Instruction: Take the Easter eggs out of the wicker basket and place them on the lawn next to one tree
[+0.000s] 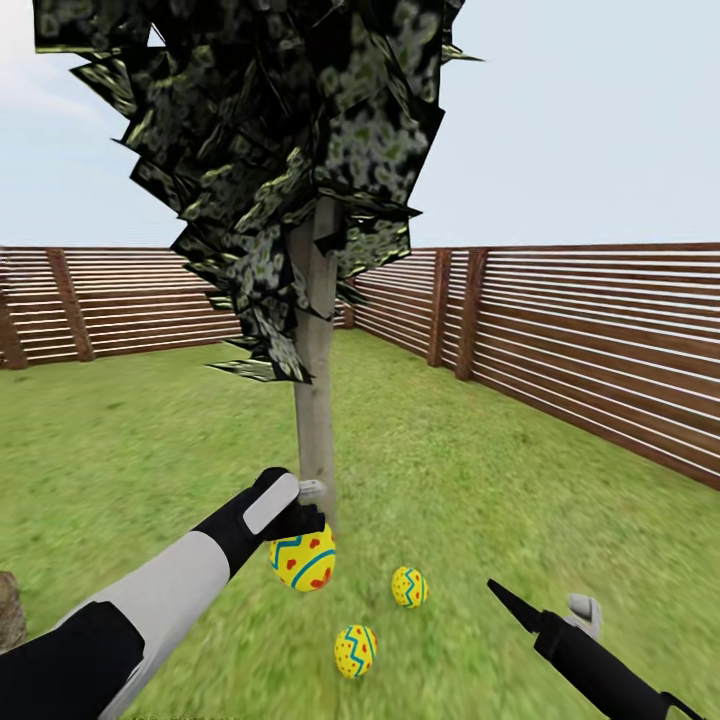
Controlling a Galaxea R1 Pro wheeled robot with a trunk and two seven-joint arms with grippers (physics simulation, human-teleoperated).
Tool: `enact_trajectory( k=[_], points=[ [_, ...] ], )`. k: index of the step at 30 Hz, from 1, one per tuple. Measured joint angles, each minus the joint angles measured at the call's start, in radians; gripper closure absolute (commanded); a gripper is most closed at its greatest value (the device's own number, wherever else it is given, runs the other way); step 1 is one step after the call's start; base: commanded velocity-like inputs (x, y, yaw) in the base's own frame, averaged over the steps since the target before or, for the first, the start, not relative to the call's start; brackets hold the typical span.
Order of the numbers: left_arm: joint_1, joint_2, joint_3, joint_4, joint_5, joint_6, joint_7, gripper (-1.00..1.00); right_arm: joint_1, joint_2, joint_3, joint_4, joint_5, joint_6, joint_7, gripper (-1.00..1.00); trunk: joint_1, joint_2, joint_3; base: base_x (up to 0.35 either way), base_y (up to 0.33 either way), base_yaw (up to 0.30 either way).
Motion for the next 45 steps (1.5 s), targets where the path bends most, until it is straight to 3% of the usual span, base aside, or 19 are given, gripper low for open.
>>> enact_trajectory(
  k=[34,45],
  points=[
    [0.0,0.001,0.001,-0.002,0.0,-0.011,-0.002,1.0,0.0,0.0,0.02,0.0,0.0,0.0,0.0,-1.0,0.0,0.0,0.041,0.069,0.0,0.205],
    [0.0,0.001,0.0,-0.001,0.0,-0.029,-0.003,1.0,0.0,0.0,0.018,0.0,-0.001,-0.001,0.001,-1.0,0.042,-0.077,0.009,0.0,0.0,0.016]
  ],
)
